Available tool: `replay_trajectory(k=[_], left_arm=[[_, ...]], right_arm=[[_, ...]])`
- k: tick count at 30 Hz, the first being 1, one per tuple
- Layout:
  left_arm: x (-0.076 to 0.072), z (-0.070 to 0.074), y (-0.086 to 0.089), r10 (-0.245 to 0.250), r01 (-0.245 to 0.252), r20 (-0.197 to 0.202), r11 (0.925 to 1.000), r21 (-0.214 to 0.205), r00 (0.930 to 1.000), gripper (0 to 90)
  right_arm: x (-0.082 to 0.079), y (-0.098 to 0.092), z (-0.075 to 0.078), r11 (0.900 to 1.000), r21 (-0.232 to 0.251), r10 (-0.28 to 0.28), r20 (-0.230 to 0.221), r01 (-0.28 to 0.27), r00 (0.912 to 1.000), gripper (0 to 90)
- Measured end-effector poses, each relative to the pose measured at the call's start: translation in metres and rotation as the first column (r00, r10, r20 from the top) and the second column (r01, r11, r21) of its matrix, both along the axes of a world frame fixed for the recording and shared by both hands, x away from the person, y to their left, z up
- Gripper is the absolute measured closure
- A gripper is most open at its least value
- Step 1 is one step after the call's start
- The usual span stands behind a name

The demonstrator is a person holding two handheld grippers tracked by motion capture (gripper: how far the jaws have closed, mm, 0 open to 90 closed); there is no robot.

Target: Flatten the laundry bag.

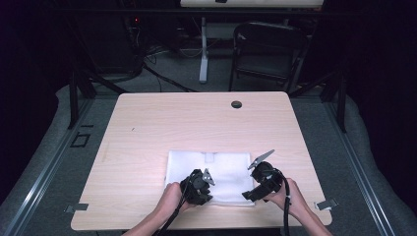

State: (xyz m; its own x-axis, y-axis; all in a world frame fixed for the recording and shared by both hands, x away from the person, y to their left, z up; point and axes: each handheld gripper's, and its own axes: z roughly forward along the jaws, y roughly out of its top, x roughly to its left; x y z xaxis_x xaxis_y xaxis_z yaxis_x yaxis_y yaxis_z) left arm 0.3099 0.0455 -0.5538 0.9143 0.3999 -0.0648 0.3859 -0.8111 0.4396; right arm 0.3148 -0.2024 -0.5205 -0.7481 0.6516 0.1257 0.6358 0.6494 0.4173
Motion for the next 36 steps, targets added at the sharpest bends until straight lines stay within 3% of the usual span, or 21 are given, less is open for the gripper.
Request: replay_trajectory(k=[11, 19, 20, 27, 36], left_arm=[[0.004, 0.000, 0.000, 0.011, -0.011, -0.004, 0.9998, -0.019, 0.9999, 86.5], [0.006, 0.000, -0.001, 0.022, -0.022, -0.019, 0.9994, -0.027, 0.9996, 87.3], [0.006, 0.000, 0.000, 0.025, -0.025, -0.019, 0.9992, -0.030, 0.9995, 87.3], [0.007, 0.001, 0.000, 0.040, -0.041, -0.019, 0.9982, -0.044, 0.9990, 87.7], [0.007, 0.001, 0.001, 0.054, -0.055, -0.023, 0.9967, -0.059, 0.9983, 87.7]], right_arm=[[-0.003, 0.005, 0.004, 0.9997, 0.012, 0.020, 0.025, -0.020, 0.9995, 33.6], [-0.011, 0.015, 0.008, 0.9974, 0.048, 0.052, 0.063, -0.055, 0.9967, 63.0], [-0.011, 0.016, 0.008, 0.9969, 0.031, 0.071, 0.058, -0.073, 0.9958, 67.0], [-0.020, 0.032, 0.005, 0.9914, 0.030, 0.123, 0.122, -0.127, 0.9849, 89.1], [-0.028, 0.056, -0.007, 0.9797, 0.015, 0.197, 0.116, -0.200, 0.9735, 90.0]])
